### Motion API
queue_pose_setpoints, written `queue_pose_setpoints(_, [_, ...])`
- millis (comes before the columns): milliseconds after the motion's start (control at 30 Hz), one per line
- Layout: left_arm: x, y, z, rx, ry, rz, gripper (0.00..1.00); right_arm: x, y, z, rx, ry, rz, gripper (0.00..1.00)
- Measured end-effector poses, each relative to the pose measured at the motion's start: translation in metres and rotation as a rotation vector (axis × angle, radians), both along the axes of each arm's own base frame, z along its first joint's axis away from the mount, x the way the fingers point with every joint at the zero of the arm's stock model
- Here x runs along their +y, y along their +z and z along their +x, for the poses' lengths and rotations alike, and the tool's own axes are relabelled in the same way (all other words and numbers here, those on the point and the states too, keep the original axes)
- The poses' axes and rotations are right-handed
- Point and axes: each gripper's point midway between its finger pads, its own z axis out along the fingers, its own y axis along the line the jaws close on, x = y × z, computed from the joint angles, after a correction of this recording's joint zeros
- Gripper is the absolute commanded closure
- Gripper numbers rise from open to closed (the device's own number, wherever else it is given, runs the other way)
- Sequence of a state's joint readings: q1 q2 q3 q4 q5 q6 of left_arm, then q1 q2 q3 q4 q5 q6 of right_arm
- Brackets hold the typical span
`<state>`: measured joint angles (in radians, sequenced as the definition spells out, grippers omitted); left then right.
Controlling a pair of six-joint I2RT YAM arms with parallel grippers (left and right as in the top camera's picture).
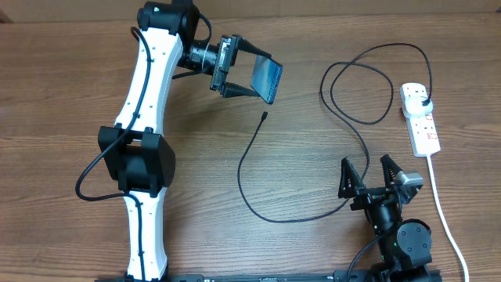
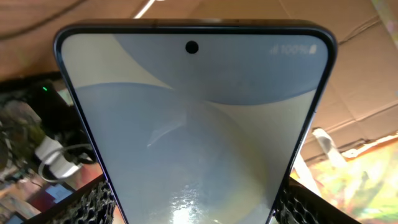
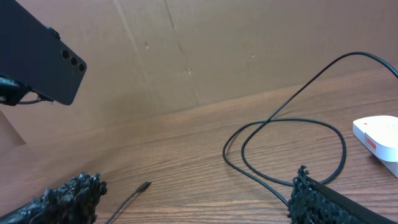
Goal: Plug charger to phone and switch on socket
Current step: 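Raise and tilt the phone upright toward the cable end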
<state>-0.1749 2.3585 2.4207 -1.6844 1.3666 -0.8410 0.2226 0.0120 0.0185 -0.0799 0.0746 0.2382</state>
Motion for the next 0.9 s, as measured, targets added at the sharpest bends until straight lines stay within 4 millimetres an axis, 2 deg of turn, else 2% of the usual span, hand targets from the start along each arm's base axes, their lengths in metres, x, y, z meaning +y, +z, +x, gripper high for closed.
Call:
queue_pose_setpoints(300, [-0.0013, 0.0068, 0.0000, 0.062, 0.012, -0.030, 0.59, -0.0001, 0.0000, 0.0000, 0.000, 0.000, 0.000, 0.00])
queue_pose_setpoints(900, [-0.0014, 0.0076, 0.0001, 0.080, 0.016, -0.031, 0.59, 0.0000, 0.0000, 0.0000, 0.000, 0.000, 0.000, 0.00])
